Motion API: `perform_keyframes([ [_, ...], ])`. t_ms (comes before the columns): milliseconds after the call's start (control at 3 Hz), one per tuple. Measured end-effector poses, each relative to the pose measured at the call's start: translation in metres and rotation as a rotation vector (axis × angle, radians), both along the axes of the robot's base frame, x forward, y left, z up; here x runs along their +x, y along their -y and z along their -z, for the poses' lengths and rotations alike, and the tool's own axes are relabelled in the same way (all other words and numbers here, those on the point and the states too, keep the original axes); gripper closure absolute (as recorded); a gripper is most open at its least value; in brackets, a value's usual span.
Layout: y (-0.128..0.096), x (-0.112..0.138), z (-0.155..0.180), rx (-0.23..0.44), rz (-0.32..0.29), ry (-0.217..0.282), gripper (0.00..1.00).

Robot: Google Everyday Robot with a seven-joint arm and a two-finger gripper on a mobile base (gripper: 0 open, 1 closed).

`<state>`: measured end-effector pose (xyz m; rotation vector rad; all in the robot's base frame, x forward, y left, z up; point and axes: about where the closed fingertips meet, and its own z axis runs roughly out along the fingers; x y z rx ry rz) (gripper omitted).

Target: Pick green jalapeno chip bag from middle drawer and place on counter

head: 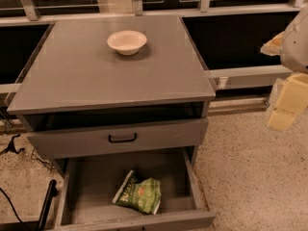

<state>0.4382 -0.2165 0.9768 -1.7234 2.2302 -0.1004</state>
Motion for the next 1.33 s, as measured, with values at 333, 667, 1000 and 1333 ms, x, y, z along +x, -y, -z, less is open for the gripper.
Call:
perform_keyframes([
  [333,0.0,0.0,0.0,0.0,0.0,0.0,0.0],
  [667,-0.004,0.0,0.011,0.01,0.001,0.004,0.0],
  [1000,-0.012,0.002,0.038,0.058,0.006,-0.009,0.0],
  [1333,-0.023,0.003,0.07,0.124,0.0,-0.013,0.0],
])
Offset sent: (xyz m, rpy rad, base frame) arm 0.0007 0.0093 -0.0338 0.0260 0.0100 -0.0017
